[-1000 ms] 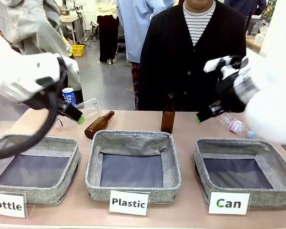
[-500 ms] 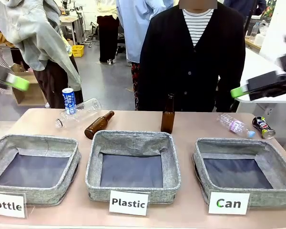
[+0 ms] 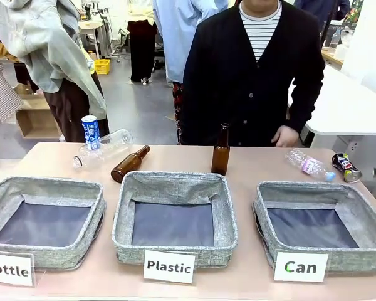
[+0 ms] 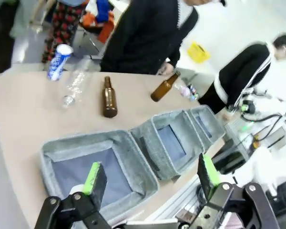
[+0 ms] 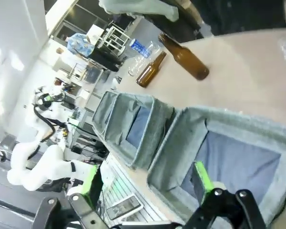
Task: Sort the can waste into the basket.
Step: Pick up the can waste from the table and place it in the right Fabric basket.
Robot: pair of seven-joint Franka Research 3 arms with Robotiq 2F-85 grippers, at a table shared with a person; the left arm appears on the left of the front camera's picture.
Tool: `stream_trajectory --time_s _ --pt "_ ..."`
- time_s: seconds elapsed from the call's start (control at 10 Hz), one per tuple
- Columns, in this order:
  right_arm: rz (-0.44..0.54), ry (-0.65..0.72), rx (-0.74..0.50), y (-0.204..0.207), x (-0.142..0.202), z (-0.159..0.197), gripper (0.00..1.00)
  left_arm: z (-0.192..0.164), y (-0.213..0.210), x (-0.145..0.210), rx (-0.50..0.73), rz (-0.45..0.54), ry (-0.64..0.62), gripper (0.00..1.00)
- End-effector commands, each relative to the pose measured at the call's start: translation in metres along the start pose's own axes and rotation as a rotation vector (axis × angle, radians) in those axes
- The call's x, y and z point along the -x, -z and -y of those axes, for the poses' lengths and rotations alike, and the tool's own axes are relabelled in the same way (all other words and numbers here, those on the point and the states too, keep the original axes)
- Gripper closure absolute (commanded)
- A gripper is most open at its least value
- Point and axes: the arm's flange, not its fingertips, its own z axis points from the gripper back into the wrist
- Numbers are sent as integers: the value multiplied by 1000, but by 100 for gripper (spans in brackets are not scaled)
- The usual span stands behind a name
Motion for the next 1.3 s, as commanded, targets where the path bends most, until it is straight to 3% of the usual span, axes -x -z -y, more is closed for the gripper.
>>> stream_trajectory --time_s 0.0,0.2,0.3,1.2 --pt "-2 19 -12 48 52 -3 0 -10 61 119 35 47 -81 0" --pt "28 76 29 52 55 10 0 -27 64 128 35 107 -119 0" --pt "-9 55 -12 17 11 26 0 -54 -11 34 18 46 -109 0" --pt "-32 86 5 15 14 23 0 -54 -11 34 18 46 -109 0"
